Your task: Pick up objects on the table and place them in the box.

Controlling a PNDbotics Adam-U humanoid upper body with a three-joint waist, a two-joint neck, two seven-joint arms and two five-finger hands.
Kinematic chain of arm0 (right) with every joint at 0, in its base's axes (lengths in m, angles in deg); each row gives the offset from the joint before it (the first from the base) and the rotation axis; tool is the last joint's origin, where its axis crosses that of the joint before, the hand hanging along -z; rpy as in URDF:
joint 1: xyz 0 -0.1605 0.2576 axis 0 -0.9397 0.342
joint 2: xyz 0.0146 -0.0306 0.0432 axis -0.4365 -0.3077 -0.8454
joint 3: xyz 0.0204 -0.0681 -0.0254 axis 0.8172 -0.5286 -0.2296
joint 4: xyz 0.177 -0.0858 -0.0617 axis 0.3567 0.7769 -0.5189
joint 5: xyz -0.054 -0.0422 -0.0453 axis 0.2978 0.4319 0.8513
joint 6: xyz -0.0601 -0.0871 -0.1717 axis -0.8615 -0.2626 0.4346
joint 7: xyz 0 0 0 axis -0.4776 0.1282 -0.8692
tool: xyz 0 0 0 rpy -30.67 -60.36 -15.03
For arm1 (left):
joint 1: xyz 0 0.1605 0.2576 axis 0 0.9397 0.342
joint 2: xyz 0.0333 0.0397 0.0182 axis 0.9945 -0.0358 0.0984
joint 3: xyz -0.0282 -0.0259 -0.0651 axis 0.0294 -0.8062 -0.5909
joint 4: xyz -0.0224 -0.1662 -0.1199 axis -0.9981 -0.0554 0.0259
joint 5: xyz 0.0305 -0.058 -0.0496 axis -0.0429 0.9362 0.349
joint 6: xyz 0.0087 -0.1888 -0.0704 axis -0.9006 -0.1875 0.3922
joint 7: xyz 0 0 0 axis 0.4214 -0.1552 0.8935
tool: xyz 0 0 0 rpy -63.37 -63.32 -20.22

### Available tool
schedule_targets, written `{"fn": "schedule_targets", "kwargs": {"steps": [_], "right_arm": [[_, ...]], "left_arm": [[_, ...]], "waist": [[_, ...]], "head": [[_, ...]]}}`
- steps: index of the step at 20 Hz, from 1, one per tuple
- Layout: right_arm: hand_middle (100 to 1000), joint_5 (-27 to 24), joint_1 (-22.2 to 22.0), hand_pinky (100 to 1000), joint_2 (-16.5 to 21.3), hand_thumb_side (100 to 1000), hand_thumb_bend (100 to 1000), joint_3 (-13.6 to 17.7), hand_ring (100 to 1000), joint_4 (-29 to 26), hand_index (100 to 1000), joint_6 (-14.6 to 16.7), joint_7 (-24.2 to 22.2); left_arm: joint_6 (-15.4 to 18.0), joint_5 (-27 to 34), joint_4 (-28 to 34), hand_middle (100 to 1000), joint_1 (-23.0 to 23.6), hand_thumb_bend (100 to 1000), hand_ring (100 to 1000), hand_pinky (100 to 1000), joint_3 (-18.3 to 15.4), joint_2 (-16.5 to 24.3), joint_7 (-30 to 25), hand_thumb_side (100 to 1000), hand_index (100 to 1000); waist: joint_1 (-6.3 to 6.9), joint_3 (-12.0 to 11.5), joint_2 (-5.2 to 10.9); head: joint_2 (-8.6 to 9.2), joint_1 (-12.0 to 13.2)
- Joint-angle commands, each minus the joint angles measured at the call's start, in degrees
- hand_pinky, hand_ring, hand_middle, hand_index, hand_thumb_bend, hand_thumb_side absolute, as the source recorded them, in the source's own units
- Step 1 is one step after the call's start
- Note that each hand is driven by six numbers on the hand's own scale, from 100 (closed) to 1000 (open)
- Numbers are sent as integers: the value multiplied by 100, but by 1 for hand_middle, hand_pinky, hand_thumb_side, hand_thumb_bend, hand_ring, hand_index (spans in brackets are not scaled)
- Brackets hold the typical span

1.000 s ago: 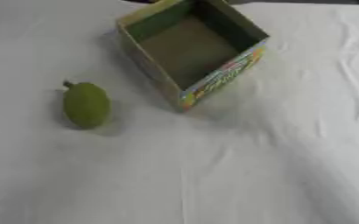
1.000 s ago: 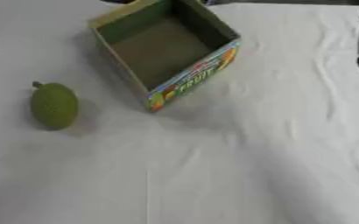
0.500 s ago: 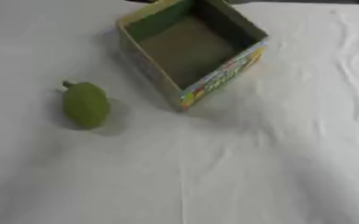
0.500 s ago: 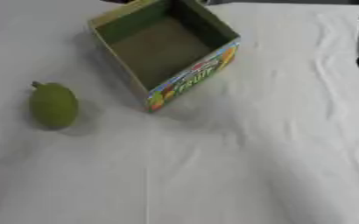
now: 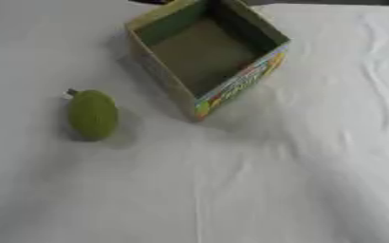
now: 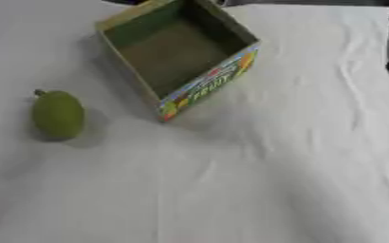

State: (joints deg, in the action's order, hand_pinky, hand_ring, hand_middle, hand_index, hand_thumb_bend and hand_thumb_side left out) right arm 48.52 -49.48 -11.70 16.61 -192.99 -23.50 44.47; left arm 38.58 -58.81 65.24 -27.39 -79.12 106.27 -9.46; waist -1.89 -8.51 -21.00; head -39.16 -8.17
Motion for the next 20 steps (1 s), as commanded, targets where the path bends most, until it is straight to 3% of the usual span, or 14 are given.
{"fn": "schedule_targets", "kwargs": {"steps": [1,8,13,20], "right_arm": [[717,-62,66,869,202,473,100,36,762,-121,825,22,-17],[718,-80,63,867,256,473,100,32,762,-121,825,25,-21],[718,-80,59,866,279,474,100,31,762,-121,825,30,-12],[717,-83,53,866,271,476,100,33,761,-121,824,25,-1]], "left_arm": [[-83,176,-9,880,-291,186,889,940,102,-118,-324,374,940],[-466,269,-88,886,-789,159,893,948,569,-603,-687,427,947],[-499,307,-244,883,-1070,154,891,945,776,-860,-964,433,948],[-559,389,-377,885,-1311,152,896,953,897,-1146,-1391,554,940]], "waist": [[18,-3,153],[53,-35,204],[65,-47,232],[75,-44,247]], "head": [[60,21],[23,107],[10,130],[-4,154]]}}
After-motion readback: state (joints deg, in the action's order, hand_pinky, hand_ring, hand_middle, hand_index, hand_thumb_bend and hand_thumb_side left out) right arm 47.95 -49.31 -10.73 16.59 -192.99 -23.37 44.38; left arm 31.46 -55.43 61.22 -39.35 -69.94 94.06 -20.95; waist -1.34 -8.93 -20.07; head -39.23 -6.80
